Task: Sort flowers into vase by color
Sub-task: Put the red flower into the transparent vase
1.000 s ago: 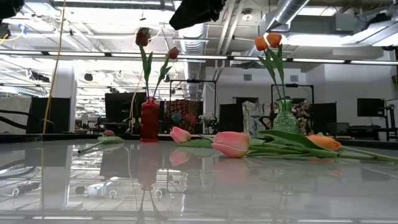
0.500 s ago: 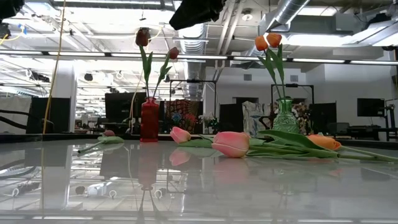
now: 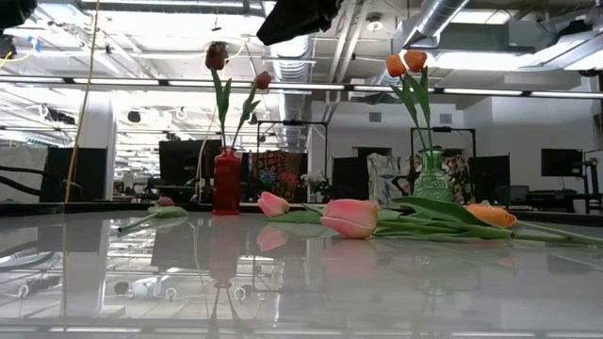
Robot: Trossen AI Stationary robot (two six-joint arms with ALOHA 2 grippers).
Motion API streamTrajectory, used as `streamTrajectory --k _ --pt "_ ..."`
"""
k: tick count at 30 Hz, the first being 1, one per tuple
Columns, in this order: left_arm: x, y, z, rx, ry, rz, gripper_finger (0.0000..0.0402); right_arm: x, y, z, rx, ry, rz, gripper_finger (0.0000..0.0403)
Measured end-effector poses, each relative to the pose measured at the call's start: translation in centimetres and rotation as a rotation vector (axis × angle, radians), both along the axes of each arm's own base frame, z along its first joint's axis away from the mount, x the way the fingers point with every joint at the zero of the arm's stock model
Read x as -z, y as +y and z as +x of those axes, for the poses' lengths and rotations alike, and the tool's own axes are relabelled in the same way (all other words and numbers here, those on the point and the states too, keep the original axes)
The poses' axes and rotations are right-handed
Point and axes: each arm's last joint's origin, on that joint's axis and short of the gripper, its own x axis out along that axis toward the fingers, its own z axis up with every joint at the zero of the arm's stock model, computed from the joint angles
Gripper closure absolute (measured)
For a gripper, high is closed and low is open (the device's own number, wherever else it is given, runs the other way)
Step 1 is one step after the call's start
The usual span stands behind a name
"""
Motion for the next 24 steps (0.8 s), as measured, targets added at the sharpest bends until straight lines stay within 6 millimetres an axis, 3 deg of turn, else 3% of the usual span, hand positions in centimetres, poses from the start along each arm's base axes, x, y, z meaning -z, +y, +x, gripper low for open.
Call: streamTrajectory --k 6,14,18,24 --pt "0.3 0.2 -0.1 -0.011 0.036 0.011 0.0237 -0.3 0.0 -0.6 0.001 0.03 -0.001 0.0241" --pt "1.5 1.8 -0.8 -0.165 0.155 0.056 0.0237 -3.1 0.2 -3.1 -0.008 0.002 0.009 0.0241" --pt "1.6 3.1 -1.3 -0.227 0.166 0.111 0.0237 -3.7 0.1 -4.0 -0.011 0.013 0.009 0.0241" --pt "1.5 5.8 -1.6 -0.378 0.194 0.141 0.0237 -3.1 0.2 -4.5 -0.08 0.101 0.054 0.0241"
